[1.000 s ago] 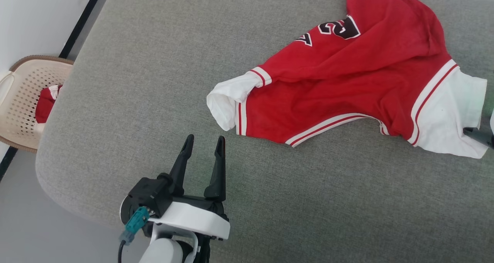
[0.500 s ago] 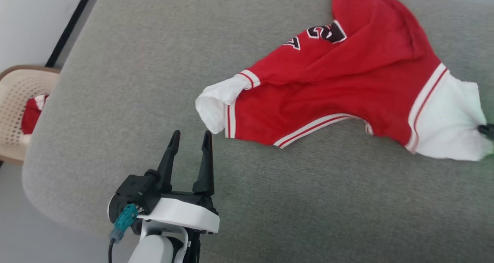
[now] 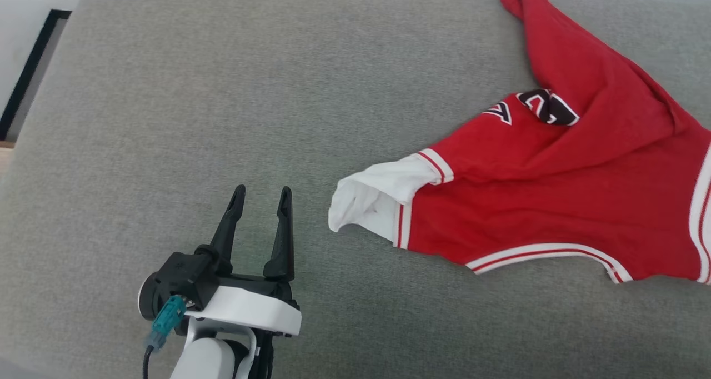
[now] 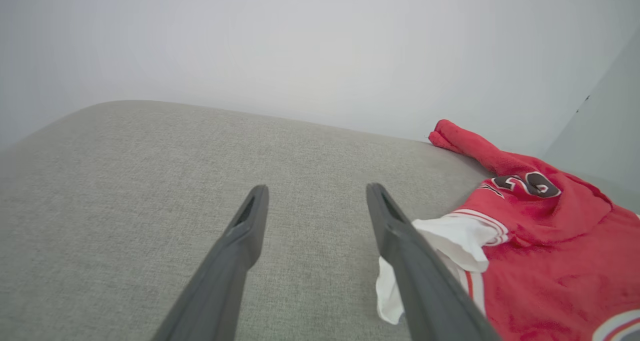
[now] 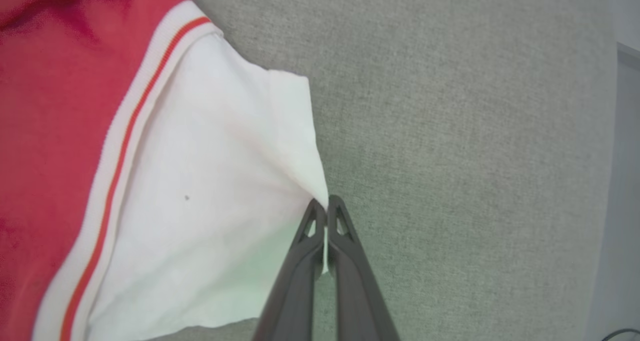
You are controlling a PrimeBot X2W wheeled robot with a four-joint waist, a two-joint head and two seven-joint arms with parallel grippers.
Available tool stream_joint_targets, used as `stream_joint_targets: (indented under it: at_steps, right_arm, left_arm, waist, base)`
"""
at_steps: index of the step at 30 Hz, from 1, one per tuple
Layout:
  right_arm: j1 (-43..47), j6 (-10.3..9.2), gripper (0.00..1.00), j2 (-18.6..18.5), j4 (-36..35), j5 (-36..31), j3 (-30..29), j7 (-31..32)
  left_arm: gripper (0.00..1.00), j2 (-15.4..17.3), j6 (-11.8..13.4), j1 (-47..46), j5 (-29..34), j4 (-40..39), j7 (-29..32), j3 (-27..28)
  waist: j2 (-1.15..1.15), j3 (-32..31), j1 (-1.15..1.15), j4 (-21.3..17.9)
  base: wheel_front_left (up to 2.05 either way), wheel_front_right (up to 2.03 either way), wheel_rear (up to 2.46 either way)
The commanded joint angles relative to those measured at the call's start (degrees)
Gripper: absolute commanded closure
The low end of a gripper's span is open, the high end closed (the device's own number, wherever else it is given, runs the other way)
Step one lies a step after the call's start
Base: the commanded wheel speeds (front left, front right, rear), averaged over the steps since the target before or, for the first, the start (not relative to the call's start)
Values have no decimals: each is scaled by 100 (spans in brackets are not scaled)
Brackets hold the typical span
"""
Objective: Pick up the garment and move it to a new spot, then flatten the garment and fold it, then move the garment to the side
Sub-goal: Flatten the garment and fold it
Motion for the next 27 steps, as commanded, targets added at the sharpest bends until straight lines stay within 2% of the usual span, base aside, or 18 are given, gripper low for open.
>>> stream_joint_targets:
  at_steps: [1, 4, 5, 6, 7, 10, 12, 14, 15, 16, 20, 24, 27]
  right_arm:
    - [102, -12, 100, 72, 35, -75, -94, -57]
    - [210, -12, 100, 244, 30, -301, -399, -232]
    - [219, -12, 81, 345, 8, -368, -485, -323]
    - [223, -12, 28, 430, -5, -460, -563, -416]
    - [222, -12, 0, 509, -24, -544, -621, -504]
    - [212, -12, 0, 751, -77, -789, -834, -808]
    - [254, -12, 0, 872, -186, -942, -955, -1006]
    - [286, -11, 0, 993, -330, -1082, -1088, -1231]
    - [269, -12, 0, 1107, -557, -1232, -1220, -1504]
    - [247, -12, 0, 1192, -653, -1297, -1296, -1642]
    - [254, -11, 0, 1552, -1087, -1602, -1465, -2117]
    - [327, -8, 0, 1910, -1414, -1796, -1438, -2309]
    - [388, -8, 0, 2087, -1582, -1869, -1397, -2321]
  left_arm:
    - [0, 7, -49, -10, 54, 0, -31, 31]
    - [0, 6, -156, -27, 171, 44, -31, 84]
    - [0, 6, -197, -29, 230, 66, -31, 101]
    - [0, 7, -267, -34, 257, 97, -31, 97]
    - [0, 5, -353, -40, 322, 140, -31, 73]
    - [0, 200, -634, -129, 511, 322, -31, -138]
    - [0, 495, -743, -276, 532, 517, -10, -406]
    - [0, 914, -792, -556, 470, 657, 293, -858]
    - [0, 1400, -790, -908, 108, 642, 778, -1475]
    - [0, 1688, -792, -1093, -118, 581, 1009, -1789]
    - [0, 2618, -778, -1925, -1095, 366, 1977, -2724]
    - [0, 3242, -779, -2749, -1932, 339, 2821, -3556]
    - [0, 3459, -779, -3258, -2420, 422, 3146, -4084]
  waist:
    - [0, 12, 0, -61]
    - [0, 22, 0, -141]
    - [0, 20, 0, -174]
    - [0, 12, 0, -201]
    - [0, -3, 0, -227]
    - [0, -78, 0, -289]
    - [0, -144, 0, -314]
    - [0, -226, 0, -356]
    - [0, -284, 0, -426]
    - [0, -314, 0, -472]
    - [0, -379, 0, -701]
    - [0, -352, 0, -1005]
    - [0, -293, 0, -1225]
  base:
    - [0, 0, 0]
    - [0, 0, 0]
    - [0, 0, 0]
    - [0, 0, 0]
    - [0, 0, 0]
    - [0, 0, 0]
    - [0, 0, 0]
    - [0, 0, 0]
    - [0, 0, 0]
    - [0, 0, 0]
    - [0, 0, 0]
    - [0, 0, 0]
    - [0, 0, 0]
